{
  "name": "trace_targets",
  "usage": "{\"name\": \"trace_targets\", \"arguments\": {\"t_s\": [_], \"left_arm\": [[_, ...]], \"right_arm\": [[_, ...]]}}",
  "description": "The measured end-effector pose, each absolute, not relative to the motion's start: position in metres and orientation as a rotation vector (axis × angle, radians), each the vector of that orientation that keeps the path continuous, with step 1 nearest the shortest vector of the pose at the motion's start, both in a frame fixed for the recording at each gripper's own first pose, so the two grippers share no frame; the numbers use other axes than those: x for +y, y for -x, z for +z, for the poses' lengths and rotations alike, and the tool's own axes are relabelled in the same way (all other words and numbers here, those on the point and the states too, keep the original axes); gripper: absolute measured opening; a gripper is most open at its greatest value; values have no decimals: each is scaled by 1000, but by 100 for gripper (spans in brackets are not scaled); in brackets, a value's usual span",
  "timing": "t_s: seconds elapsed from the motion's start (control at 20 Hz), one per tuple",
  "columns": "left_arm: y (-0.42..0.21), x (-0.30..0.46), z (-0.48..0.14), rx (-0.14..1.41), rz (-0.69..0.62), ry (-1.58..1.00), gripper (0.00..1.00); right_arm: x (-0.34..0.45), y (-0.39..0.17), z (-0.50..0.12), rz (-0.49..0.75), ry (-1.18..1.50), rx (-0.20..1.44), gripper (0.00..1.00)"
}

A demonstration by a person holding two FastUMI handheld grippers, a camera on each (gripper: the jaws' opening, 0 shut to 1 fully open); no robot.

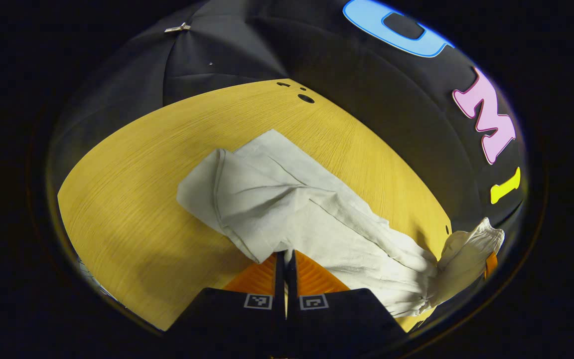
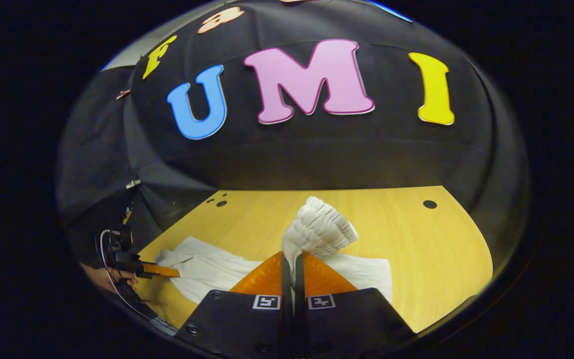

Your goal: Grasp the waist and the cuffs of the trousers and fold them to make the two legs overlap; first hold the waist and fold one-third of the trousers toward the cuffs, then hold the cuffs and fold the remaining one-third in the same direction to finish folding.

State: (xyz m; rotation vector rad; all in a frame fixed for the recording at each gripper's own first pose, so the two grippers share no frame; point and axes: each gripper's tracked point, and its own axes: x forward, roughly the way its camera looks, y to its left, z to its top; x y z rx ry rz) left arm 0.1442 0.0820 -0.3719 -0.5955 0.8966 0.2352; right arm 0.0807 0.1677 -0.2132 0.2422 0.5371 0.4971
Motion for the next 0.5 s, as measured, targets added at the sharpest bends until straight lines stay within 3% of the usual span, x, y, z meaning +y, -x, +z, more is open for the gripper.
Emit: {"name": "trace_targets", "arguments": {"t_s": [0.4,0.5], "left_arm": [[-143,83,-371,899,234,602,6],[-143,84,-370,901,232,596,6]], "right_arm": [[245,-35,-288,672,-73,716,5],[259,-17,-302,720,-72,783,9]]}}
